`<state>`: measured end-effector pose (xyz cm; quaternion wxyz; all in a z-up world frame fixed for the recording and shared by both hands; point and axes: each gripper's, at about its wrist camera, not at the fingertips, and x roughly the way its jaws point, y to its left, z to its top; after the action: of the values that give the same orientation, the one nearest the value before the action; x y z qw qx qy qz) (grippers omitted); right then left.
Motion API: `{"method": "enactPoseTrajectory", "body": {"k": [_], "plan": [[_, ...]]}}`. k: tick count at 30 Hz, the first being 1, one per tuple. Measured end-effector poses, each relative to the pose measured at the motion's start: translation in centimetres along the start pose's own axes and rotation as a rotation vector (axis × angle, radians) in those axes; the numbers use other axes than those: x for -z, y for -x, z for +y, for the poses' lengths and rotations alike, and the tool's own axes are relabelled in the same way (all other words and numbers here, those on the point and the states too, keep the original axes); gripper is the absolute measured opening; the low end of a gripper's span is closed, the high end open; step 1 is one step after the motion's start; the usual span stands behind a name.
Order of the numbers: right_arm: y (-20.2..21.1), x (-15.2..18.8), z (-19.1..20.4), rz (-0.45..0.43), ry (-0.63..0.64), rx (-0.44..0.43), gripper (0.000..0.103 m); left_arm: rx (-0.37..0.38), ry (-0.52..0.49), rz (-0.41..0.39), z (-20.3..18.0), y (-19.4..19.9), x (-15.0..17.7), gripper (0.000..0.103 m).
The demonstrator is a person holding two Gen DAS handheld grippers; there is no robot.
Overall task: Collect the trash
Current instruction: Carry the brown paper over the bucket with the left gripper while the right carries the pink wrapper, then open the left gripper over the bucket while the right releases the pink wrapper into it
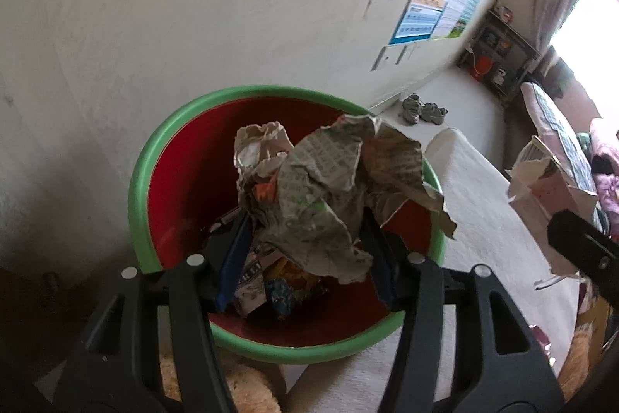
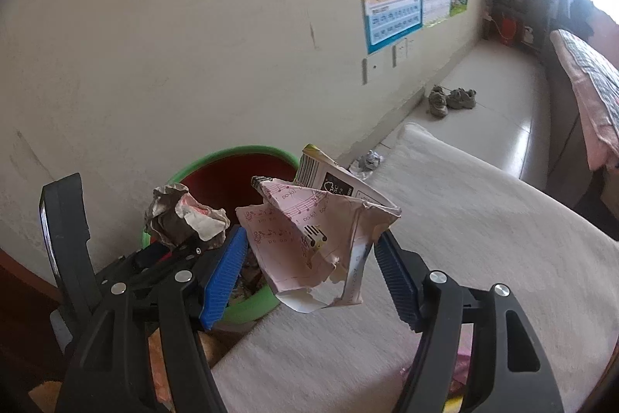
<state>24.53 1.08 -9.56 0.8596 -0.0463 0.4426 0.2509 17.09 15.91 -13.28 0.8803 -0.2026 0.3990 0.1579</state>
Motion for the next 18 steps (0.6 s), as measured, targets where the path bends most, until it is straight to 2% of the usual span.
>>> {"method": "enactPoseTrajectory", "body": {"k": [7,9,12,18], "plan": [[-1.6,-2.1,1.6,-0.002,0.017,-0.022,0.066,-0.040,0.038,-0.008,0.6,-0.1,0.1,0.066],[-1.6,-2.9,2.2,-0.014,0.020,-0.033,0.067,-0.039,0.057,-0.016,1.0,0.1,0.1,0.075],[-1.6,-3.6,2.8,-0.032,0.021,-0.056,0.069,-0.040,0.088,-0.037,1.5,0.4,0.1,0.081],[-1.6,-3.8,2.8,-0.038,0.010,-0.060,0.070,-0.038,0.093,-0.042,1.5,0.3,0.1,0.082]]}}
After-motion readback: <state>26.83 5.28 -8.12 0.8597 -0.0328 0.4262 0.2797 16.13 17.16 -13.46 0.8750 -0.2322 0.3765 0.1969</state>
